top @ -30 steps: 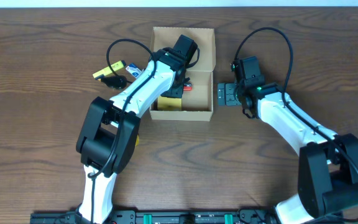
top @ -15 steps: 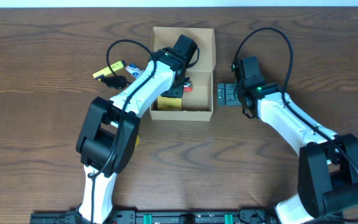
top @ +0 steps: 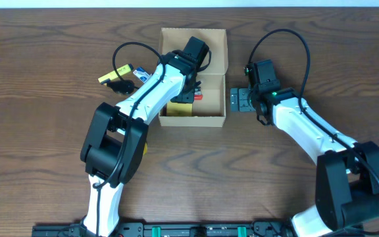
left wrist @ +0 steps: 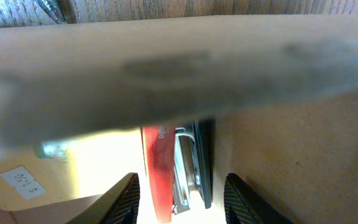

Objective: Pack container
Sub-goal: 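Lower the stapler into the box beside the notepad and release, then withdraw the left gripper from the box toward the yellow tape roll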

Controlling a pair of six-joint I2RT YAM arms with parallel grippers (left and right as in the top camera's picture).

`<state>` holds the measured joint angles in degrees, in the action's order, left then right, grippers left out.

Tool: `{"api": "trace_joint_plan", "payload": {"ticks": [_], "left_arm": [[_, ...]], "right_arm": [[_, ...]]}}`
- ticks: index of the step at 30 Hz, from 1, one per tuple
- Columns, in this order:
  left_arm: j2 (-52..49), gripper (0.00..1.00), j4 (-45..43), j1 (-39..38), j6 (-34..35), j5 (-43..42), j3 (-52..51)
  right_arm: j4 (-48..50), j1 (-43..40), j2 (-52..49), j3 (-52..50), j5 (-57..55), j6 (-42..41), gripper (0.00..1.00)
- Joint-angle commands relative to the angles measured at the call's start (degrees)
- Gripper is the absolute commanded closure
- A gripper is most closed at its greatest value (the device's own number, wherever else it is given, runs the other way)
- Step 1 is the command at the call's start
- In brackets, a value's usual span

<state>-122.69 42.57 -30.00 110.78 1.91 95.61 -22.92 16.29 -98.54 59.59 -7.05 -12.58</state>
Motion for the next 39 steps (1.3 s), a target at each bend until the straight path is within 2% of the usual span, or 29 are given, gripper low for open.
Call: {"api": "trace_joint_plan", "payload": {"ticks": [1,7,13,18,25,28,33,39], "left_arm": [[-0.8,0.55,0.2,0.4,0.0,0.8,0.1],[-0.5,0.62,-1.5,0.4,-0.5,-3.0,0.2],[1.0,0.63,-1.7,0.0,-6.0,-3.4,4.3],[3.5,0.66,2.2,-0.3,-11.8,-2.8,7.4],[7.9,0.71,5.1,-1.8,-14.9,-2.9,7.4],[10.1,0.72,9.9,-2.2,-15.0,-1.6,7.4],[14.8,0.74,22.6,-2.2,-15.1,5.7,7.4],[16.9,0.74,29.1,-2.2,-19.0,8.2,7.4]], "right_arm": [[-0.1,-0.5,-0.5,-0.2,0.0,-0.7,0.01],[-0.1,-0.5,-0.5,-0.2,0.0,-0.7,0.01],[-0.1,-0.5,-0.5,-0.2,0.0,-0.7,0.01],[-0.1,-0.5,-0.5,-0.2,0.0,-0.7,0.01],[-0.1,-0.5,-0.5,-0.2,0.0,-0.7,0.01],[-0.1,-0.5,-0.5,-0.2,0.0,-0.7,0.01],[-0.1,-0.5,-0.5,-0.2,0.0,-0.7,0.01],[-0.1,-0.5,-0.5,-0.2,0.0,-0.7,0.01]]}}
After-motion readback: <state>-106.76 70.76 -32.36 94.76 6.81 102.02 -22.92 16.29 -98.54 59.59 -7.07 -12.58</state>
